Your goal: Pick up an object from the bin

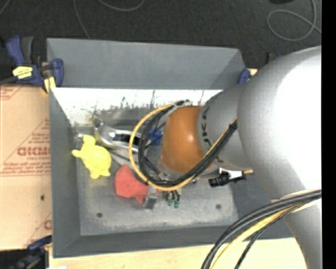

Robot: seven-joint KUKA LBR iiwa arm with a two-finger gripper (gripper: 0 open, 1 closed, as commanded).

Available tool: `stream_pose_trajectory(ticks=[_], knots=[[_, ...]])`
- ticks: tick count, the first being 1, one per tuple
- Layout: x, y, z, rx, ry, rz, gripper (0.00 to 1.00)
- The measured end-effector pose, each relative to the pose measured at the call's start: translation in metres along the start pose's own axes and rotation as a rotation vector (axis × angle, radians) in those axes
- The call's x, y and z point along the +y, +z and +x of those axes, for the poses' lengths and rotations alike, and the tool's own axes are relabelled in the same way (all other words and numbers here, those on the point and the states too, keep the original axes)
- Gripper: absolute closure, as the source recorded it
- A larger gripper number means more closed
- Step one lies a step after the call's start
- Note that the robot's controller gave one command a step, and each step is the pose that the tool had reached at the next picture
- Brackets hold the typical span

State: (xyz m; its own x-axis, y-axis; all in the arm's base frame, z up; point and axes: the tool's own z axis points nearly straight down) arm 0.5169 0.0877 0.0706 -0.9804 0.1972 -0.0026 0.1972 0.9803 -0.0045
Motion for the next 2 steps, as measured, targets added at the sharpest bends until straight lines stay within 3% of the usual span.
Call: stream_pose_trajectory(ticks=[2], knots=[[-0.0007,-0.0049,0.0012,0.004,-0.001,0.001,1.00]])
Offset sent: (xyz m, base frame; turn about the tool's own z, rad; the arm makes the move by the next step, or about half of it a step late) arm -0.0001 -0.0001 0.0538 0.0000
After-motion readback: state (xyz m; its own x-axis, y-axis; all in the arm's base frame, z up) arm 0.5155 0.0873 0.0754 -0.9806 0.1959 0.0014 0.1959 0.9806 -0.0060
